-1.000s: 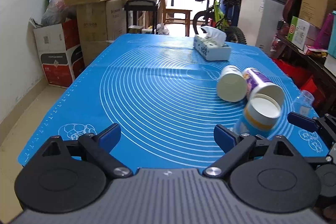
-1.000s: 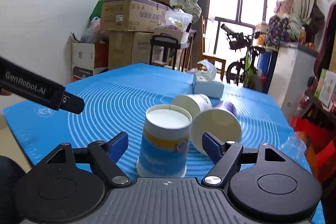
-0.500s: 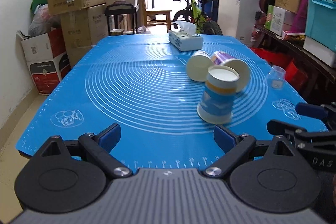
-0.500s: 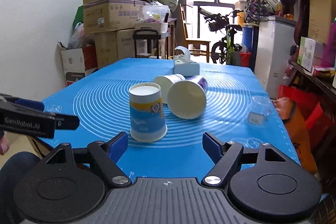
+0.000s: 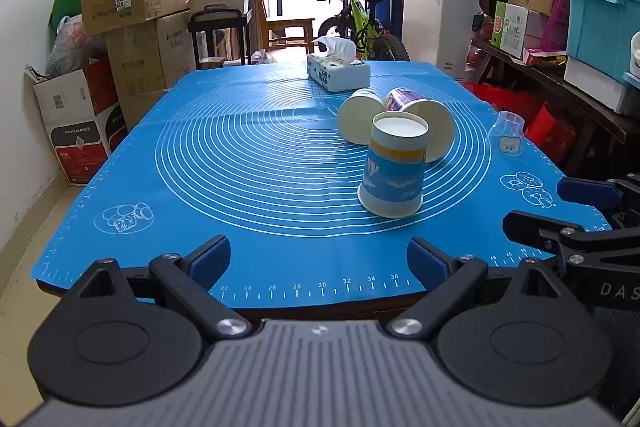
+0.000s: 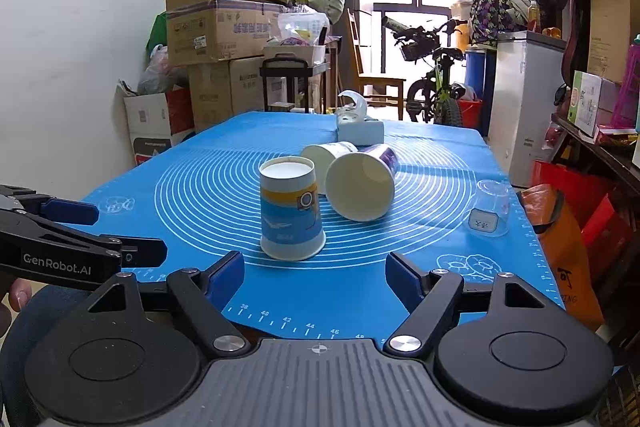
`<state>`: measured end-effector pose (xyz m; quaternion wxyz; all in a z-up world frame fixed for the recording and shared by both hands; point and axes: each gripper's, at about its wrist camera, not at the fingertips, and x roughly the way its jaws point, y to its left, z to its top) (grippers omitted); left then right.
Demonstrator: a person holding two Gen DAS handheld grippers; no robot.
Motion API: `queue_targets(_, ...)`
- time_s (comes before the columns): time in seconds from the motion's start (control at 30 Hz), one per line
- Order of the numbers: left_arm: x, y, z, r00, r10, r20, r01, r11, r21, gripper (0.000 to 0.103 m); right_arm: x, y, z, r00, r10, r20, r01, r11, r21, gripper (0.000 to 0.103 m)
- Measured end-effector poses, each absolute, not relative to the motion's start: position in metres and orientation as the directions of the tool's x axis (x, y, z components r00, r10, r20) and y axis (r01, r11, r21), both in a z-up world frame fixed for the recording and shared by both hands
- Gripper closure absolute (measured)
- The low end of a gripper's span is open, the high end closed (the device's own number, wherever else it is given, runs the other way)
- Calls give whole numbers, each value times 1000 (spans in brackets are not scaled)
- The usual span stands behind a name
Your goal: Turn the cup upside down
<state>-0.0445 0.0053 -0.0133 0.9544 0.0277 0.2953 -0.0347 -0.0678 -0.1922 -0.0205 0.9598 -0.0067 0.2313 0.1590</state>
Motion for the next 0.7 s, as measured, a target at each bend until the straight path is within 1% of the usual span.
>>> queue_targets(0.7,-45,7,-10,824,-38,-566,69,997,33,9,-71,-192,-18,847,300,-439,-305,950,61,22)
